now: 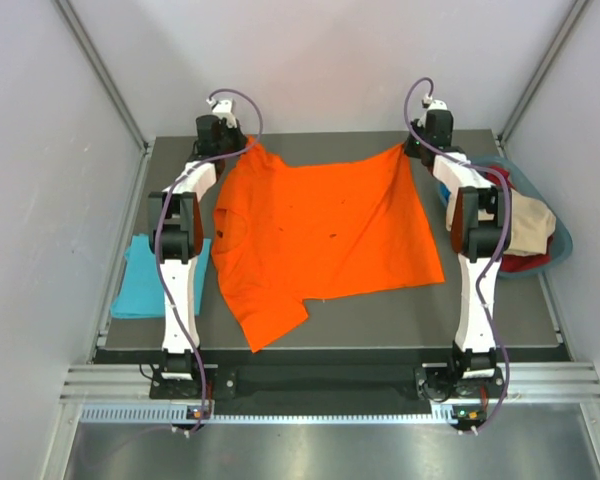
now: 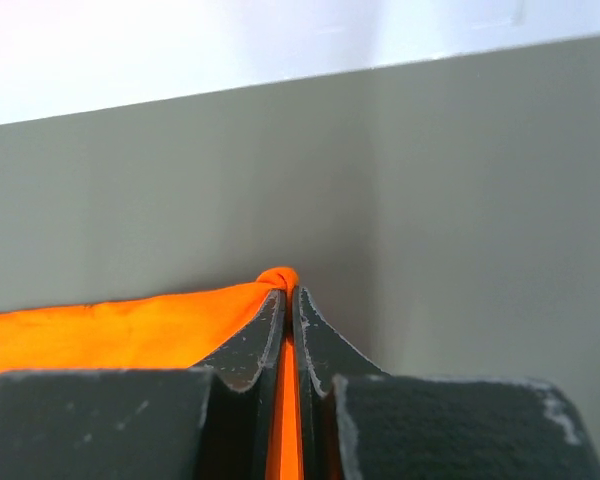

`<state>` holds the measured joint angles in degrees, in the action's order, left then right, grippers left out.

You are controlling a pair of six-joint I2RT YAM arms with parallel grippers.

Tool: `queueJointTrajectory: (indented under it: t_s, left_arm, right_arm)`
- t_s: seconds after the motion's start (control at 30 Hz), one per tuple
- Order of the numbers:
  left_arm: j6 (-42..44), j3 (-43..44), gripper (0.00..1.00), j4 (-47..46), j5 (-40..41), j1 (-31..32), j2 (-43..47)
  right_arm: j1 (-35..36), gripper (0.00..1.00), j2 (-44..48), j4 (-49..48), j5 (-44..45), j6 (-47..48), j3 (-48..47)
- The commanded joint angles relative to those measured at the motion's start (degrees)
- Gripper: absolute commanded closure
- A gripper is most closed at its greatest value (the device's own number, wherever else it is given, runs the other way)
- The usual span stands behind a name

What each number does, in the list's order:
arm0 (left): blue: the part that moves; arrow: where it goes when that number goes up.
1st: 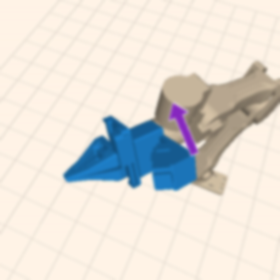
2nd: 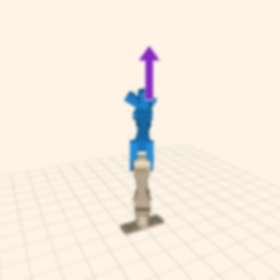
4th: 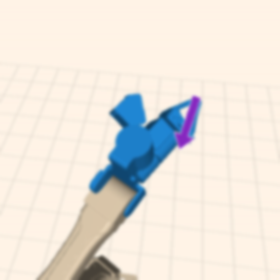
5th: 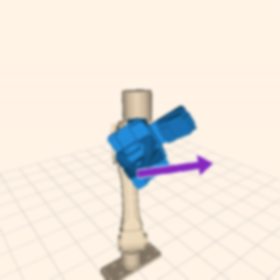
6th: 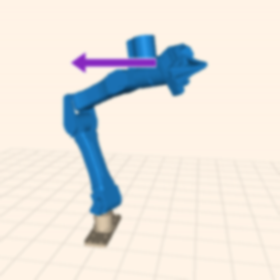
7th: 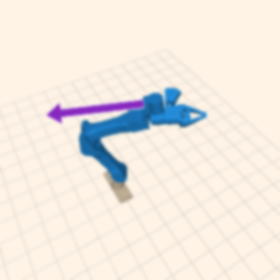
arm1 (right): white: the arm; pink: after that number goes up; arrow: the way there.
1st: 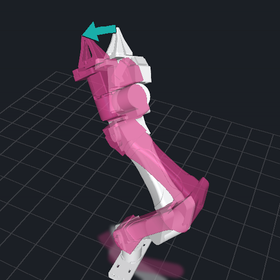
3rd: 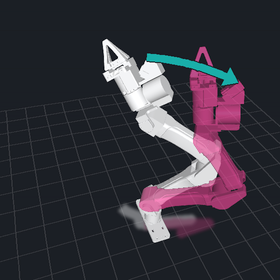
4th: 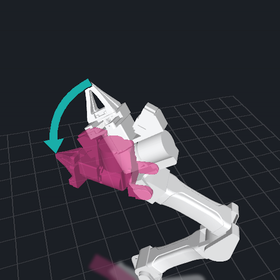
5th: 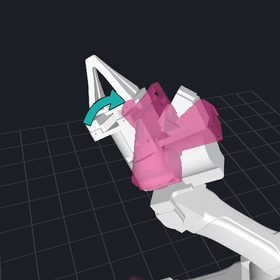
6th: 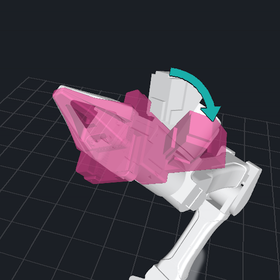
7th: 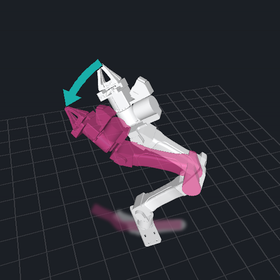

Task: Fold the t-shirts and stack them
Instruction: Flatten the tshirt out

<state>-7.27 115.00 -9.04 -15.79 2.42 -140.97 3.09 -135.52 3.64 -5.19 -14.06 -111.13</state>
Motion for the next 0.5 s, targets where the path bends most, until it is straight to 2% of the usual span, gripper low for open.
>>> queueJointTrajectory:
  t_s: [0.0, 0.23, 0.33, 0.37, 0.43, 0.47]
  left_arm:
    - [3.83, -1.0, 1.0, -0.29, -2.93, -0.13, 4.9]
    - [5.33, -7.95, 1.0, -0.98, 1.55, -0.13, 10.01]
    - [5.42, -7.51, 1.0, -0.28, 1.12, -0.13, 10.1]
    - [5.33, -7.34, 1.0, -0.19, 1.03, -0.13, 9.92]
    - [4.98, -6.81, 1.0, -0.1, 0.94, -0.13, 9.4]
    - [4.72, -6.55, 1.0, -0.19, 0.85, -0.13, 8.96]
  right_arm:
    - [-1.25, 0.97, 0.17, -5.66, -1.66, 3.43, -2.86]
    - [-2.48, 0.91, 0.0, -4.43, -3.77, 5.71, -2.6]
    - [-2.74, 0.77, -1.05, -3.81, -6.23, 5.72, -4.17]
    - [-2.65, 0.75, -1.41, -2.25, -6.5, 5.72, -4.62]
    - [-2.65, 0.75, -2.37, -0.66, -6.76, 6.07, -5.85]
    - [-2.65, 0.81, -2.72, 0.22, -6.85, 6.24, -6.2]
